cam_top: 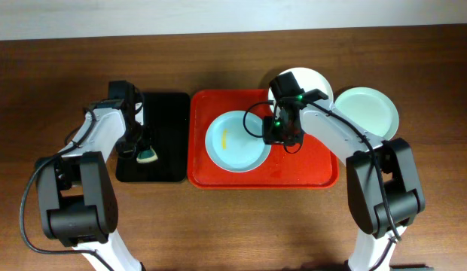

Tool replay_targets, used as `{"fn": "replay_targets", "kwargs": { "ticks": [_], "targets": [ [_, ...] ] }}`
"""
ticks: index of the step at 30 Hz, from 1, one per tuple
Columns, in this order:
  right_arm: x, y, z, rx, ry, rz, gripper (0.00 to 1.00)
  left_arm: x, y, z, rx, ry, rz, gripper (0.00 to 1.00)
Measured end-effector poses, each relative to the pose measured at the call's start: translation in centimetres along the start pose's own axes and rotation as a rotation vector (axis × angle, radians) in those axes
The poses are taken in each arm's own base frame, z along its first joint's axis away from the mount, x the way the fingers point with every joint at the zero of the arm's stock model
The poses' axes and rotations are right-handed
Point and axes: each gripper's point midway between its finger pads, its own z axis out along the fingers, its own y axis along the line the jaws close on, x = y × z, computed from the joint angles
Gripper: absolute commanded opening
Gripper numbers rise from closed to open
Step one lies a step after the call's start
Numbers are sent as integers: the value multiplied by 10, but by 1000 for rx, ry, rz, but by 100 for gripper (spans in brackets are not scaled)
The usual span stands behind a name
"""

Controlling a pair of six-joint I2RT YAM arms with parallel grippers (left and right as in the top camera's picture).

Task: Clean dirty plates on tray and stack at the side
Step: 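Hold the stained white plate's rim steady with the right gripper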

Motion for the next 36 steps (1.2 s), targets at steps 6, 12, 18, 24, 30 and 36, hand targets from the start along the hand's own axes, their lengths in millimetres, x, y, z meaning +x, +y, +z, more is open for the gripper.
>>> {"fn": "replay_targets", "kwargs": {
  "ticks": [6,12,18,24,30,36],
  "targets": [
    [0,1,0,-5,1,-2,10,0,0,0,0,0,0,3],
    [0,1,0,-5,0,-4,12,0,0,0,0,0,0,4],
    [4,-1,2,0,12,-1,12,0,0,0,0,0,0,4],
    [4,-3,10,-5,-1,-3,7,0,0,0,0,0,0,4],
    [3,-3,10,-8,-8,-6,24,0,0,0,0,0,0,4],
    [3,-3,10,-7,-7,-5,9,0,0,0,0,0,0,4]
  ]
}}
